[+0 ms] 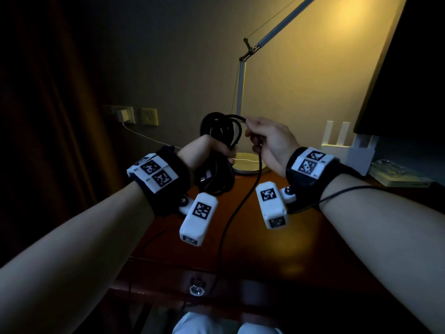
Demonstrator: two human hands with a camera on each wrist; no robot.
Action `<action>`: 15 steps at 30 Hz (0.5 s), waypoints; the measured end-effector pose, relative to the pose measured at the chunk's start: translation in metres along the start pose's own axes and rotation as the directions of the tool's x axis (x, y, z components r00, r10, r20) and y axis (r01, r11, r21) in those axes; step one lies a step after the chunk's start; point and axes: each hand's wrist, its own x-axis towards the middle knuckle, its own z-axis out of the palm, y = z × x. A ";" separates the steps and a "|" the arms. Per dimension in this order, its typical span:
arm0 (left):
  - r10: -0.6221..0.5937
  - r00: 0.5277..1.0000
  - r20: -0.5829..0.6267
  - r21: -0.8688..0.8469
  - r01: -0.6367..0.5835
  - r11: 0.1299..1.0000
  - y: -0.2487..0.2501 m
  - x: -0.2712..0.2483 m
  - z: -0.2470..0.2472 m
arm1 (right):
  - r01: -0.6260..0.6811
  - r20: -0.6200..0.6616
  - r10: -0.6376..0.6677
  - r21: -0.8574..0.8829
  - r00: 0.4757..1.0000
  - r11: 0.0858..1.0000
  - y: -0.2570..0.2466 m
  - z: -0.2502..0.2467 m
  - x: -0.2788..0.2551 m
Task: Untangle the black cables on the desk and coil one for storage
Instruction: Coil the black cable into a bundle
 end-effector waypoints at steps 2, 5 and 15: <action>0.044 0.999 0.015 -0.056 -0.043 0.998 -0.001 0.002 0.001 | -0.024 -0.007 0.025 0.077 1.000 0.997 -0.002 -0.001 0.003; 0.100 0.993 0.058 -0.132 -0.092 0.987 -0.002 0.001 -0.003 | -0.054 -0.062 0.056 0.034 0.997 0.998 0.000 0.001 0.001; 0.132 0.990 0.059 -0.369 -0.101 0.924 0.000 0.001 0.008 | -0.268 -0.038 0.268 -0.266 0.963 0.926 0.013 0.016 -0.012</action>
